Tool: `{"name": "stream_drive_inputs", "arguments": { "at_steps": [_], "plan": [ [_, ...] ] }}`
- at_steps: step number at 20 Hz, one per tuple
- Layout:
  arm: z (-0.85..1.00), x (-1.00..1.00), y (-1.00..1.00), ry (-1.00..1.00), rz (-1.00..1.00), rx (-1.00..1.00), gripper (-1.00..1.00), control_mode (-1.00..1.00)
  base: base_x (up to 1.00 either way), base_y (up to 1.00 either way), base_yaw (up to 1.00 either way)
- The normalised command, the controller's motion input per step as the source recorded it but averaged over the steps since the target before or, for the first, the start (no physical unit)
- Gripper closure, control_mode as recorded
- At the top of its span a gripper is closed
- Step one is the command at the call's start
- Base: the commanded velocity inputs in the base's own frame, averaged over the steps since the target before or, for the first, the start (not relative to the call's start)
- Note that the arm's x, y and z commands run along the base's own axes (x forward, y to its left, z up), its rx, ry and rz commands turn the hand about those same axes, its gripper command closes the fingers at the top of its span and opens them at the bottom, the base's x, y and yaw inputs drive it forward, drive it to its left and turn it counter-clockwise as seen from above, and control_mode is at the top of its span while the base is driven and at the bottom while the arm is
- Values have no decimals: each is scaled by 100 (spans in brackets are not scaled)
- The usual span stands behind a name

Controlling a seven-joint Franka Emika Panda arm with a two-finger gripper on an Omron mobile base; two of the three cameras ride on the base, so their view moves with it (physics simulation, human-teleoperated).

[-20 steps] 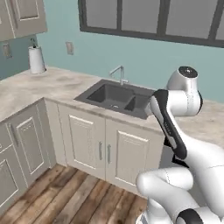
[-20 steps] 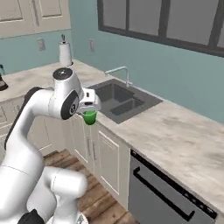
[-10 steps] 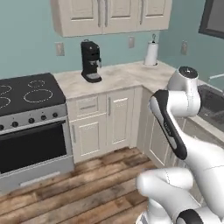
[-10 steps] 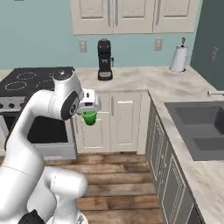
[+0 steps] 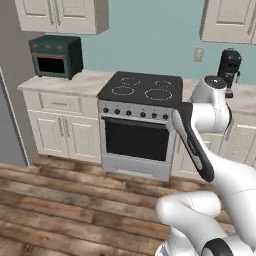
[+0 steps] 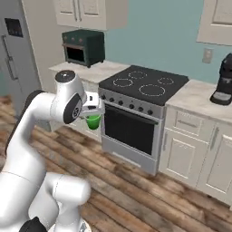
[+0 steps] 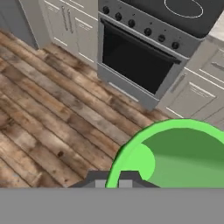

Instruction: Place the pitcher and cup on the dining counter for serving.

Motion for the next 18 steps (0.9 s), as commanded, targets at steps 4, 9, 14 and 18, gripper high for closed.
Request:
{"name": "stream_drive_inputs", "arguments": {
  "at_steps": [4,9,14,18],
  "plan": [
    [0,0,0,0,0,0,100,100,0,19,100],
    [0,0,0,0,0,0,100,100,0,22,98],
    [0,0,0,0,0,0,100,100,0,44,92],
    [0,0,0,0,0,0,100,100,9,85,74]
  ]
}}
